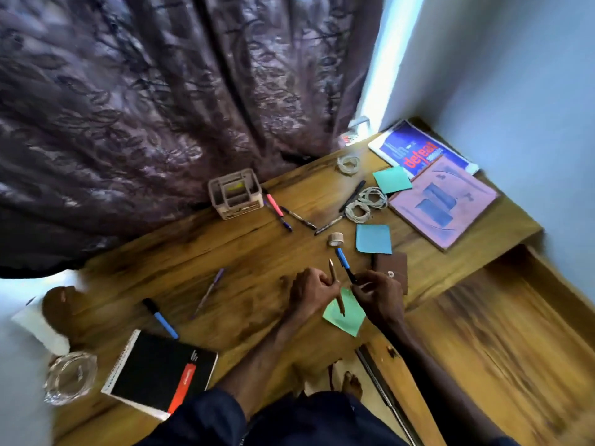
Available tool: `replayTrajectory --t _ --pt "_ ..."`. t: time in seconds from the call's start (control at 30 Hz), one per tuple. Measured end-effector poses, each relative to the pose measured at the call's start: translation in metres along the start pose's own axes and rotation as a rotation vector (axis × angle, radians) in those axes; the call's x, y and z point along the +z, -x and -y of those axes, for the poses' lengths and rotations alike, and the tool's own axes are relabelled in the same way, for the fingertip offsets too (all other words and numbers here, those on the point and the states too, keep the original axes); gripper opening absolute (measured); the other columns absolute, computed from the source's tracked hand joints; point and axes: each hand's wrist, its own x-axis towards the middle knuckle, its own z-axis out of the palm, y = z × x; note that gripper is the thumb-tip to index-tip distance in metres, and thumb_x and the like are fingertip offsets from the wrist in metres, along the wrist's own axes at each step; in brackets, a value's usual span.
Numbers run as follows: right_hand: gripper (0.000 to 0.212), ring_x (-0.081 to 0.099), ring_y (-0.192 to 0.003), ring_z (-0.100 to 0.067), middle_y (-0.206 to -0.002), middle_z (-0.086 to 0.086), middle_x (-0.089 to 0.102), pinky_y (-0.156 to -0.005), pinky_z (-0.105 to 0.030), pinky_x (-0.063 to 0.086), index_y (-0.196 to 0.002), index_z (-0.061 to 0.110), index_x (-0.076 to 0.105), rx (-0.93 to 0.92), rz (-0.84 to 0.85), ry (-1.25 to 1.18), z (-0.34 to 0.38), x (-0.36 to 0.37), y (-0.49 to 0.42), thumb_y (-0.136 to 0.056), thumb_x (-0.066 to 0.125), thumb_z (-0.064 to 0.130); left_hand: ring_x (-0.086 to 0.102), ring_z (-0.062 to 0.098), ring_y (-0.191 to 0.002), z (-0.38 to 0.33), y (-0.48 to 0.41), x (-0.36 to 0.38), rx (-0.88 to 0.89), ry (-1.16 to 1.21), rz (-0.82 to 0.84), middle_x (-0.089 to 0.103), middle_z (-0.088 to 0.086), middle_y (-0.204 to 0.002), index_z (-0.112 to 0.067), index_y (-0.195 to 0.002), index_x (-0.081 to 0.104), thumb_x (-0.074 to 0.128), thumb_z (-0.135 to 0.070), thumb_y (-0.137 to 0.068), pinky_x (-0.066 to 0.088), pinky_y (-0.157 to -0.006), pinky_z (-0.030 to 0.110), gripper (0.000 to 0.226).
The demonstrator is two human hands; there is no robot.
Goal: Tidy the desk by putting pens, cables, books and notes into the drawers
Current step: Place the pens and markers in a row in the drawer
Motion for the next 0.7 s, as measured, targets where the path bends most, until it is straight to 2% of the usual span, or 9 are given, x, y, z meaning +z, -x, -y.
replayTrajectory --t 0.07,0.1,0.2,0.3,0.43,0.53,0.57,0.63,0.7 --pt "0.02 0.064 -0.059 0.002 -0.075 0.01 0.073 -0.054 -0.008 0.045 -0.088 0.022 0.079 0.054 -0.054 -0.032 -0.025 -0.027 0.017 -0.073 0.081 0.01 0.073 0.019 -0.084 -0.02 0.015 0.025 0.049 -0.008 0.053 0.078 -0.002 -0.085 -0.018 -0.077 0.075 0.069 -0.051 -0.07 0.059 -0.075 0.033 0.033" --pt "0.02 0.064 -0.06 0.002 -0.076 0.01 0.074 -0.054 -0.007 0.043 -0.09 0.023 0.078 0.094 -0.067 -0.049 -0.039 -0.04 0.026 -0.074 0.081 0.011 0.073 0.019 -0.085 -0.03 0.022 0.039 0.077 -0.024 0.077 0.078 -0.001 -0.085 -0.018 -0.077 0.076 0.069 -0.05 -0.07 0.059 -0.075 0.033 0.033" --pt "0.019 0.067 -0.065 0.001 -0.081 0.013 0.075 -0.061 -0.021 0.053 -0.093 0.025 0.079 0.179 -0.106 -0.07 -0.081 -0.073 0.052 -0.075 0.081 0.018 0.073 0.018 -0.081 -0.053 0.043 0.08 0.12 -0.034 0.169 0.077 -0.002 -0.082 -0.018 -0.078 0.076 0.073 -0.047 -0.074 0.058 -0.072 0.032 0.03" --pt "0.022 0.067 -0.065 -0.002 -0.077 0.015 0.074 -0.065 -0.031 0.058 -0.092 0.028 0.079 0.274 -0.152 -0.091 -0.126 -0.099 0.077 -0.073 0.082 0.016 0.073 0.018 -0.084 -0.071 0.063 0.126 0.106 -0.034 0.245 0.078 -0.001 -0.083 -0.018 -0.081 0.078 0.074 -0.047 -0.074 0.052 -0.069 0.026 0.03" --pt "0.022 0.067 -0.06 -0.006 -0.069 0.01 0.072 -0.063 -0.036 0.059 -0.088 0.028 0.078 0.442 -0.203 -0.081 -0.184 -0.116 0.105 -0.071 0.082 0.014 0.076 0.019 -0.072 -0.08 0.082 0.196 -0.028 0.051 0.396 0.076 0.003 -0.069 -0.009 -0.073 0.079 0.076 -0.04 -0.072 0.062 -0.07 0.035 0.031" --pt "0.019 0.066 -0.06 -0.004 -0.07 0.011 0.071 -0.061 -0.035 0.059 -0.09 0.024 0.079 0.544 -0.202 -0.047 -0.218 -0.12 0.121 -0.072 0.081 0.017 0.067 0.009 -0.046 -0.079 0.088 0.241 -0.17 0.074 0.413 0.069 -0.002 -0.052 -0.006 -0.064 0.075 0.077 -0.028 -0.072 0.058 -0.048 0.025 0.024" --pt "0.018 0.067 -0.061 -0.005 -0.071 0.011 0.071 -0.061 -0.035 0.059 -0.09 0.023 0.079 0.565 -0.193 -0.044 -0.228 -0.12 0.124 -0.073 0.081 0.017 0.064 0.007 -0.042 -0.078 0.087 0.257 -0.218 0.095 0.411 0.066 -0.003 -0.049 -0.007 -0.062 0.073 0.077 -0.024 -0.074 0.056 -0.046 0.024 0.021" --pt "0.018 0.068 -0.066 -0.01 -0.077 0.01 0.072 -0.064 -0.038 0.06 -0.092 0.021 0.079 0.597 -0.169 -0.047 -0.246 -0.117 0.128 -0.074 0.079 0.016 0.066 0.011 -0.045 -0.072 0.082 0.285 -0.308 0.107 0.389 0.067 0.0 -0.052 -0.007 -0.061 0.068 0.076 -0.02 -0.075 0.062 -0.052 0.033 0.02" --pt "0.018 0.069 -0.072 -0.014 -0.083 0.008 0.073 -0.066 -0.038 0.06 -0.094 0.021 0.079 0.626 -0.144 -0.052 -0.26 -0.111 0.129 -0.076 0.079 0.017 0.071 0.015 -0.057 -0.063 0.069 0.309 -0.379 0.113 0.357 0.071 0.004 -0.065 -0.005 -0.071 0.064 0.077 -0.018 -0.076 0.064 -0.061 0.039 0.018"
